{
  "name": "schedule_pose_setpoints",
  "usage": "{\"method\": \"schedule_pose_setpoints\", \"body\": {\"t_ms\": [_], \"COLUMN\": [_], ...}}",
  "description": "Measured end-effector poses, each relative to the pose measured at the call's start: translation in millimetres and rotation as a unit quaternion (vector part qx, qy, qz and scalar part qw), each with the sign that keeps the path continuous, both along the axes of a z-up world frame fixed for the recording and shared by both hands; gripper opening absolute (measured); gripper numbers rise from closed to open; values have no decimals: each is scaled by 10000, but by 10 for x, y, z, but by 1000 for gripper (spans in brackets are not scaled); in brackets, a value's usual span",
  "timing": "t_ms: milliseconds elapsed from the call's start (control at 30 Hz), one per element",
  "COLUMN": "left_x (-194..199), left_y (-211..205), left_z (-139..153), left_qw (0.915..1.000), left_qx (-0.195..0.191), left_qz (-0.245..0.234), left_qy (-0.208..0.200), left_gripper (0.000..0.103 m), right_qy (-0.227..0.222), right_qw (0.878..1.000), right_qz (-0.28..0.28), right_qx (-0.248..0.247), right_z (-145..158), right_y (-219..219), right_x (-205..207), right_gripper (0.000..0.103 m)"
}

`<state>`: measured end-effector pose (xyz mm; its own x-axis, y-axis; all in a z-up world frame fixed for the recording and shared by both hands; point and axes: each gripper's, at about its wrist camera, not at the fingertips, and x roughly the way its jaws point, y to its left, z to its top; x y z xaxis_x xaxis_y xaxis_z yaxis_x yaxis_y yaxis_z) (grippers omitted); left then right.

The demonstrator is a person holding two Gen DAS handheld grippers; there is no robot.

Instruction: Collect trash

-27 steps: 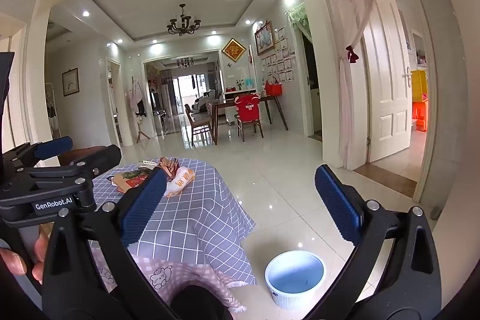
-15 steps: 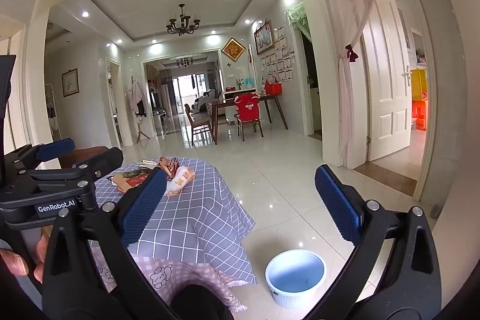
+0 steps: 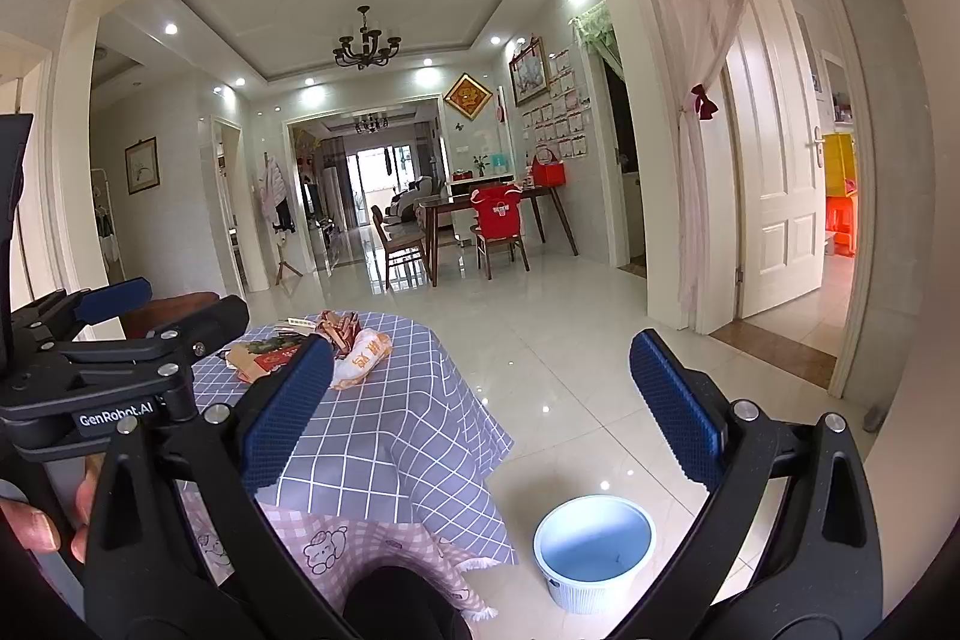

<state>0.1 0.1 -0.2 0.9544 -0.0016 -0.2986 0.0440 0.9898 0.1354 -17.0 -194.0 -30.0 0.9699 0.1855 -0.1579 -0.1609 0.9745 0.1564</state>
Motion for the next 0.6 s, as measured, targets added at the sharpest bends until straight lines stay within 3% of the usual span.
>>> {"method": "schedule_pose_setpoints", "body": {"t_ms": [600], "left_x": [4], "left_y": [-1], "left_z": [0], "left_qw": [10000], "left_qx": [7], "left_qz": [-4], "left_qy": [15], "left_gripper": [99], "right_qy": [9], "right_qw": [10000], "right_qz": [46], "right_qx": [39], "right_z": [-15], "right_y": [48], "right_x": [-3], "right_gripper": [97]}}
